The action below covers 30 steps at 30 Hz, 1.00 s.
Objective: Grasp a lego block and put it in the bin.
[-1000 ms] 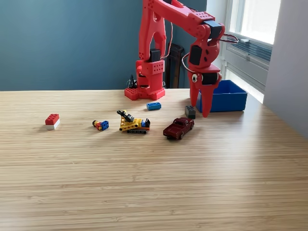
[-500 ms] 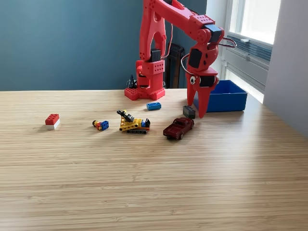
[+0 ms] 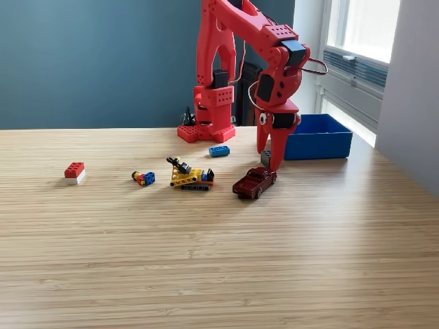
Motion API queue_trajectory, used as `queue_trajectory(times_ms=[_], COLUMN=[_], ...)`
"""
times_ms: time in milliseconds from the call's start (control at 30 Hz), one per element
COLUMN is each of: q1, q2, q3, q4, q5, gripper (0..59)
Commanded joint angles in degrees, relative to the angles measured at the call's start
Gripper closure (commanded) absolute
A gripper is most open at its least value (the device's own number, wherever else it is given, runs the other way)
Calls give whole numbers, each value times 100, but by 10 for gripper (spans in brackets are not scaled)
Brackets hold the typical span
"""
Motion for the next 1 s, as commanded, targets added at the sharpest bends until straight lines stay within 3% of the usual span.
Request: queue_trajectory(times_ms=[33, 133, 233, 400, 733, 833, 1000], q1=[-18, -26, -9, -9, -123, -396, -1072], q2=[369, 369, 369, 369, 369, 369, 369], q3=[141, 114, -70, -1028, -4412, -4790, -4570], q4=[-325, -404, -369, 255, 2373, 2716, 2786], q5=[-62, -193, -246, -316, -624, -677, -642], gripper=[469, 545, 583, 585, 585, 585, 585])
